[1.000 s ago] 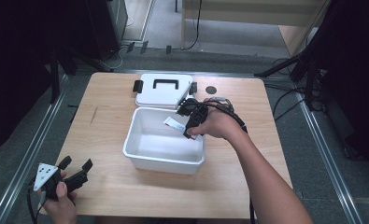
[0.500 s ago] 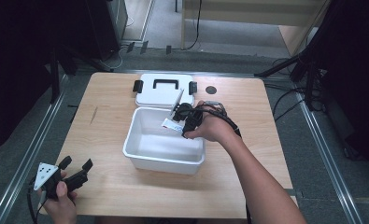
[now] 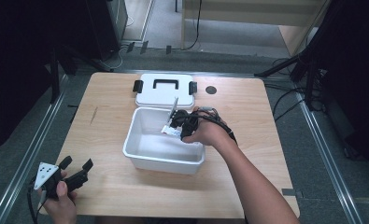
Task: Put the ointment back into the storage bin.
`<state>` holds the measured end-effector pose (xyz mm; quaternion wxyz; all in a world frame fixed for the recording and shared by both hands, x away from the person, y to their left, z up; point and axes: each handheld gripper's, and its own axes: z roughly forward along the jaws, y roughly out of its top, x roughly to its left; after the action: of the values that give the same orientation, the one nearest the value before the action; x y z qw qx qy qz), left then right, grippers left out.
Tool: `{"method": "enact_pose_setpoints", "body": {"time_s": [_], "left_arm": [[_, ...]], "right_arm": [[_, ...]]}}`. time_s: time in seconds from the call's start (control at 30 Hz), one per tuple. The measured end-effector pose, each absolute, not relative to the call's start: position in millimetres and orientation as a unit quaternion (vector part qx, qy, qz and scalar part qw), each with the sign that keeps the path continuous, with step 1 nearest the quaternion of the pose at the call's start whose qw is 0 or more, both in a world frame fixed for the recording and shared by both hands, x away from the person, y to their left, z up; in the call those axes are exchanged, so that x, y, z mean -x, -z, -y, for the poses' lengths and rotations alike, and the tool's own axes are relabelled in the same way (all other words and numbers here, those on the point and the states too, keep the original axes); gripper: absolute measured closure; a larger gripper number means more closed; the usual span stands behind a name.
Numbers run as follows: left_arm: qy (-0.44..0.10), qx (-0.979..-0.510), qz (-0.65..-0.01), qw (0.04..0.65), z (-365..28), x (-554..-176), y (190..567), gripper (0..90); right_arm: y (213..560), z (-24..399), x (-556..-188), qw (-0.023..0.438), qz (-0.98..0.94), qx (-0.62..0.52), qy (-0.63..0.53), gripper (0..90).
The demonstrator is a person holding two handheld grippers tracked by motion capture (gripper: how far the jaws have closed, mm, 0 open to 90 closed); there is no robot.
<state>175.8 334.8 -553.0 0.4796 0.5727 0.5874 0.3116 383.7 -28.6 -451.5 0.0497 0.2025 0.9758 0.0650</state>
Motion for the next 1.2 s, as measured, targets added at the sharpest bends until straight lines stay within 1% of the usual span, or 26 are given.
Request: {"method": "enact_pose_setpoints", "body": {"time_s": [0.2,0.8,0.83,0.87,0.93,0.97,1.0,1.07,1.2], "left_arm": [[-0.311,-0.573,-0.587,0.48,-335,-176,553,16.3],[-0.309,-0.574,-0.586,0.481,-335,-176,553,16.7],[-0.309,-0.574,-0.587,0.481,-335,-176,553,16.7],[-0.309,-0.573,-0.587,0.481,-335,-176,553,16.7],[-0.309,-0.572,-0.587,0.482,-335,-176,553,16.6],[-0.309,-0.572,-0.587,0.482,-335,-176,553,16.6],[-0.308,-0.572,-0.587,0.482,-335,-176,553,16.6],[-0.309,-0.573,-0.587,0.481,-335,-176,553,16.6],[-0.309,-0.572,-0.587,0.482,-335,-176,553,16.6]], "right_arm": [[463,27,-384,0.052,-0.978,-0.196,-0.043,71.6],[463,28,-383,0.05,-0.981,-0.184,-0.043,72.1],[462,28,-383,0.049,-0.981,-0.184,-0.043,71.1],[462,28,-383,0.049,-0.981,-0.18,-0.048,64.4],[461,28,-382,0.048,-0.982,-0.176,-0.052,47.5],[461,28,-382,0.048,-0.982,-0.176,-0.052,47.5],[458,28,-379,0.047,-0.983,-0.171,-0.056,39.6],[455,29,-378,0.044,-0.983,-0.167,-0.062,36.3],[443,32,-374,0.049,-0.981,-0.171,-0.078,33.8]]}}
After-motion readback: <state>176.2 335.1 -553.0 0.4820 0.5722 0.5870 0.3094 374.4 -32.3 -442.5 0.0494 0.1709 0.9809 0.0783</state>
